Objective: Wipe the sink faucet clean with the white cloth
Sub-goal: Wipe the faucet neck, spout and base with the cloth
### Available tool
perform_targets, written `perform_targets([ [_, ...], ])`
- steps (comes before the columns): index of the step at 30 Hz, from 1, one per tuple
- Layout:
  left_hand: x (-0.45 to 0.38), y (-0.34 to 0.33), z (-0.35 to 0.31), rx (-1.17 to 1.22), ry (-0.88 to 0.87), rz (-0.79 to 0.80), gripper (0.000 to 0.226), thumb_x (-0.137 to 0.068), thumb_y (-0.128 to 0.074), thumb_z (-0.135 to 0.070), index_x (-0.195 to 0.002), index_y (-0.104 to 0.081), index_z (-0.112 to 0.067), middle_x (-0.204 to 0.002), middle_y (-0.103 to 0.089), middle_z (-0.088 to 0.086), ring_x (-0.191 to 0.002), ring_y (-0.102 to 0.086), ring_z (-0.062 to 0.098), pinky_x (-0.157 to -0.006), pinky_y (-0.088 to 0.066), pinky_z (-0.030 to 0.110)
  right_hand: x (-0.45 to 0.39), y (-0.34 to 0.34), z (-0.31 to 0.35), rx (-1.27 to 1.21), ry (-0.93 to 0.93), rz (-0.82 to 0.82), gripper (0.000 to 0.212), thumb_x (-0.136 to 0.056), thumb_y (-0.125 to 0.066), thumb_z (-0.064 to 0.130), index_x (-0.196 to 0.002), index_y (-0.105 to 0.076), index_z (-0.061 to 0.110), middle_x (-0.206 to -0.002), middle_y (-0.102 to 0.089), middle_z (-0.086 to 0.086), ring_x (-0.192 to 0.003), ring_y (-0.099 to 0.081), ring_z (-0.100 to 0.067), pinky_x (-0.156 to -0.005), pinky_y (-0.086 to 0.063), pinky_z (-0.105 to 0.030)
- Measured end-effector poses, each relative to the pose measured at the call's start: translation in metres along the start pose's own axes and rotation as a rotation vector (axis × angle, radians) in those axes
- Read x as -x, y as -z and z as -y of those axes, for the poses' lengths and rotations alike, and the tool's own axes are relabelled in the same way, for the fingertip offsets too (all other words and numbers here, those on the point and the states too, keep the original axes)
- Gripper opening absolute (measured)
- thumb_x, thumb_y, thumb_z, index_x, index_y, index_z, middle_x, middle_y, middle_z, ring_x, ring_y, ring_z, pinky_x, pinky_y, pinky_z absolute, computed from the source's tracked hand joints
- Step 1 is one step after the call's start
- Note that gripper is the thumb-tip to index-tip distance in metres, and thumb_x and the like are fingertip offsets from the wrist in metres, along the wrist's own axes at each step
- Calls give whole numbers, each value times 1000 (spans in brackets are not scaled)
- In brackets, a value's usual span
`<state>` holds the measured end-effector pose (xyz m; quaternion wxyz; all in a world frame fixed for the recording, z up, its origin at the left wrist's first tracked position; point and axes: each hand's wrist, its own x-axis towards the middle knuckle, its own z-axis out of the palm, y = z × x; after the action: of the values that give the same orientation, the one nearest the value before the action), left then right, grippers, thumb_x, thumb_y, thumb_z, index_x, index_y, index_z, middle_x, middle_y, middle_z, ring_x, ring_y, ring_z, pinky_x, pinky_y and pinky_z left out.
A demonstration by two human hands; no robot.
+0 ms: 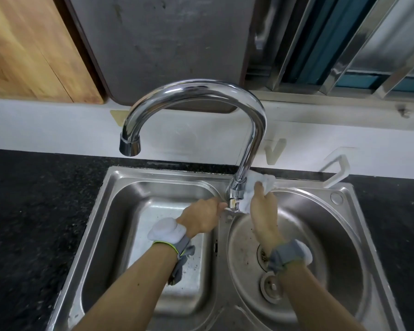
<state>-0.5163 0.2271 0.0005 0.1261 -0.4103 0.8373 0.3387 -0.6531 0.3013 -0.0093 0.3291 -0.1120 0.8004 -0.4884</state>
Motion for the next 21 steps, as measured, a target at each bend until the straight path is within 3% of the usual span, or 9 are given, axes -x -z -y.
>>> perform_targets([
  [3,-1,-1,-4,-2,16,5,46,-104,-29,-43,-113,-56,-7,-117,-64,24,-109,-58,43,-87,-46,41,20,-10,-21,293,72,44,51,-99,-31,51,-101,-61,9,-92,-68,-11,-79,-66,-21,-70,-51,-31],
  [7,1,2,-8,-35,-60,12,38,-106,-27,-28,-119,-59,-13,-121,-60,19,-111,-57,40,-87,-43,38,26,-33,-19,392,137,38,55,-102,-33,42,-131,-48,-3,-130,-57,-27,-118,-55,-42,-100,-45,-46],
  [11,2,6,-11,-41,-44,7,37,-106,-27,-26,-118,-60,-11,-122,-59,21,-112,-56,41,-89,-43,40,15,-34,-10,264,-26,-4,58,-103,-31,44,-131,-51,-2,-127,-60,-27,-115,-56,-41,-89,-41,-34],
  [15,3,7,-14,-42,-28,33,40,-106,-26,-27,-115,-58,-4,-121,-59,25,-112,-56,43,-90,-43,41,0,-25,-7,216,-145,15,57,-104,-32,40,-132,-50,-6,-132,-56,-27,-118,-54,-39,-94,-41,-36],
  [21,0,8,-13,-14,3,61,44,-106,-25,-30,-114,-58,-3,-122,-59,25,-112,-56,42,-90,-43,41,10,-26,-4,346,-50,70,49,-102,-36,34,-127,-52,-5,-127,-59,-27,-112,-56,-40,-85,-41,-36],
])
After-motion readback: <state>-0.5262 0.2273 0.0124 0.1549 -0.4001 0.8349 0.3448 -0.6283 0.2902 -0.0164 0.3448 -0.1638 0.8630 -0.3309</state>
